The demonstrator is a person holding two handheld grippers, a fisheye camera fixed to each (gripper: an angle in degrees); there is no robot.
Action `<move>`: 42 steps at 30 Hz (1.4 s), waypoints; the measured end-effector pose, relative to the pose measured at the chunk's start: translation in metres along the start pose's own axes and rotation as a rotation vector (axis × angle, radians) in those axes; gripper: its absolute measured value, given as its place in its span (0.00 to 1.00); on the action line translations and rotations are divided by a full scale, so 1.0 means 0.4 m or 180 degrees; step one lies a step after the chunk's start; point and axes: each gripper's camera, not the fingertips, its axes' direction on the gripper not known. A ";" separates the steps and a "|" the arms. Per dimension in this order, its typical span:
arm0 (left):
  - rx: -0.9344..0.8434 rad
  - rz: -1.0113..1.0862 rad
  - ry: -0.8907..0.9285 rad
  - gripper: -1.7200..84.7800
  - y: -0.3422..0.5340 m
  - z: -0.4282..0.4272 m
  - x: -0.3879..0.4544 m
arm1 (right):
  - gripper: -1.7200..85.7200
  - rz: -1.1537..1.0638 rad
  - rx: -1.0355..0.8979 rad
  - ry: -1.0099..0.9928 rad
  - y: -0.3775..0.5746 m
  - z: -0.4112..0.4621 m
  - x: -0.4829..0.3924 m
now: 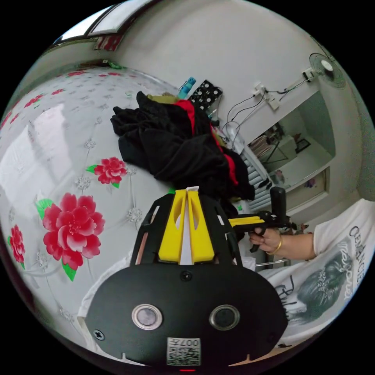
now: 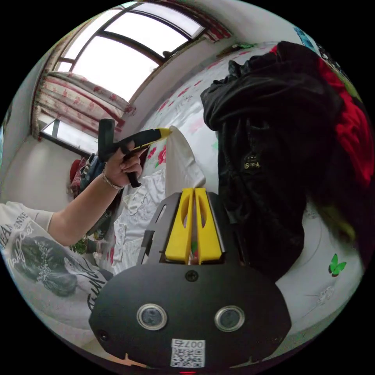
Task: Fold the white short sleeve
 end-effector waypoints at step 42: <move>0.0055 -0.1375 -0.1069 0.01 0.871 -0.291 -0.021 | 0.02 -0.2547 -0.2203 -0.0209 0.207 0.523 -0.784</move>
